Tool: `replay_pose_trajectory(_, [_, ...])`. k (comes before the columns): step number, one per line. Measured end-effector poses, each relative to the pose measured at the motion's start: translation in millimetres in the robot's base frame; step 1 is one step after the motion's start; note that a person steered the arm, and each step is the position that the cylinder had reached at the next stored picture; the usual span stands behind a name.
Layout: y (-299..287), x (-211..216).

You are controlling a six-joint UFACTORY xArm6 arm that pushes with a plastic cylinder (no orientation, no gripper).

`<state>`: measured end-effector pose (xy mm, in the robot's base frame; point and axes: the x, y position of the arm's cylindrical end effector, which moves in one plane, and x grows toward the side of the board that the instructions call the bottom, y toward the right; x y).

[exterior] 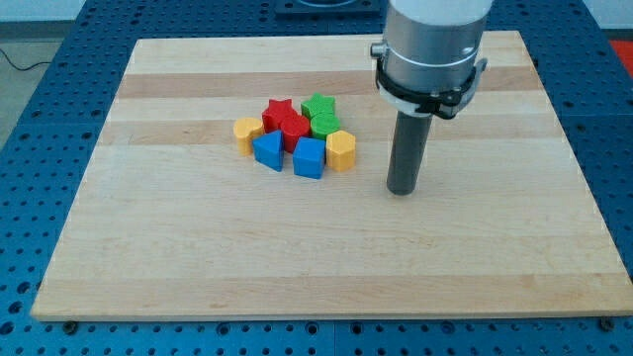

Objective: Push the blue cube into the blue triangle

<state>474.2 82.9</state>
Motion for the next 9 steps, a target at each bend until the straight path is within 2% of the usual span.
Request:
replay_pose_trajectory(1, [-8,-13])
replay_pose_trajectory(3, [-62,14])
replay_pose_trajectory(6, [-90,-38])
replay_pose_trajectory(9, [-123,-38])
